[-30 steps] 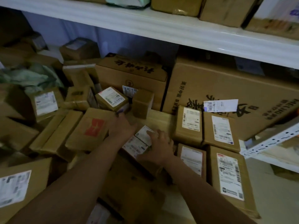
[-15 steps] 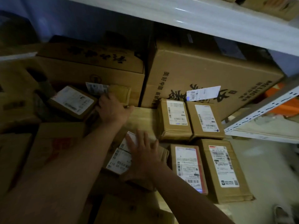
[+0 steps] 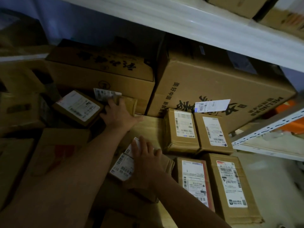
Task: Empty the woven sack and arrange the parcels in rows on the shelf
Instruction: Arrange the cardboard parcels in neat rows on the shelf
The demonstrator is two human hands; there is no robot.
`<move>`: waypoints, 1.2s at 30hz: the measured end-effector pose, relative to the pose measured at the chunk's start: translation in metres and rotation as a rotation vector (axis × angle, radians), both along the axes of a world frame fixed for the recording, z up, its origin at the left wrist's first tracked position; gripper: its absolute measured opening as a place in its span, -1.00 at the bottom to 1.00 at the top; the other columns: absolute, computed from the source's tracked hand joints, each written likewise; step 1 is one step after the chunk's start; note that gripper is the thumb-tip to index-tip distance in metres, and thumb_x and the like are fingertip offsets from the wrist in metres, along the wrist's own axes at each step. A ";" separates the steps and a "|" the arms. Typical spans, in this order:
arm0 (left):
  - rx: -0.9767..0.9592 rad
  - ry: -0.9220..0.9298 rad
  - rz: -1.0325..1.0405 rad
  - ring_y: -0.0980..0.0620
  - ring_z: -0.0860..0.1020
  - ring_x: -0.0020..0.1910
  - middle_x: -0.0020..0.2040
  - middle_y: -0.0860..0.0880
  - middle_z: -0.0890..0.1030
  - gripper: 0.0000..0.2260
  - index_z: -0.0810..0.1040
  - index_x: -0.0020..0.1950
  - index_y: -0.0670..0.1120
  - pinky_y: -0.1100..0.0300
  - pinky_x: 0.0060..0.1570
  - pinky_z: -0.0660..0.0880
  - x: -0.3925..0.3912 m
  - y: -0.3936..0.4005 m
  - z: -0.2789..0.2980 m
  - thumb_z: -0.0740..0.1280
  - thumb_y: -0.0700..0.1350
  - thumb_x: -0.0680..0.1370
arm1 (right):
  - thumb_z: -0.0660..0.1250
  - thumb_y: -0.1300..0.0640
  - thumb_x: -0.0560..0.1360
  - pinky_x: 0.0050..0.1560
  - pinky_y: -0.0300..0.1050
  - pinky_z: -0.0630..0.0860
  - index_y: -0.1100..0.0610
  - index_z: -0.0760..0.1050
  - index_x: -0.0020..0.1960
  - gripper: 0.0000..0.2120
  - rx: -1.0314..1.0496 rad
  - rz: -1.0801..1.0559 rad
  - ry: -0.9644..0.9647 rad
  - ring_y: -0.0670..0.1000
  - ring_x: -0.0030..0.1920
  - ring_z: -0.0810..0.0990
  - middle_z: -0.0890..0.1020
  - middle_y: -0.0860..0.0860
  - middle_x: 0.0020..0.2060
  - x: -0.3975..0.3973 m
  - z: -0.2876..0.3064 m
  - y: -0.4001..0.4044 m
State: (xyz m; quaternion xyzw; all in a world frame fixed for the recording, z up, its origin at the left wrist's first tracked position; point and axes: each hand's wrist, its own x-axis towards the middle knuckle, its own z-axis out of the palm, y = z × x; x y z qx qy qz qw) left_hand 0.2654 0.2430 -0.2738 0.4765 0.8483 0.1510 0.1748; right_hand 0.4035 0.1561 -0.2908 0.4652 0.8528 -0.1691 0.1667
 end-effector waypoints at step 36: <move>0.490 -0.229 0.209 -0.11 0.24 0.43 0.44 -0.13 0.21 -0.13 0.10 0.50 -0.07 0.04 0.32 0.28 -0.038 -0.098 0.031 0.50 0.02 0.32 | 0.16 -0.05 0.56 0.35 0.42 -0.32 -0.08 -0.11 0.54 -0.34 0.209 -0.201 0.071 0.26 0.48 -0.40 -0.34 0.17 0.51 -0.030 -0.021 0.027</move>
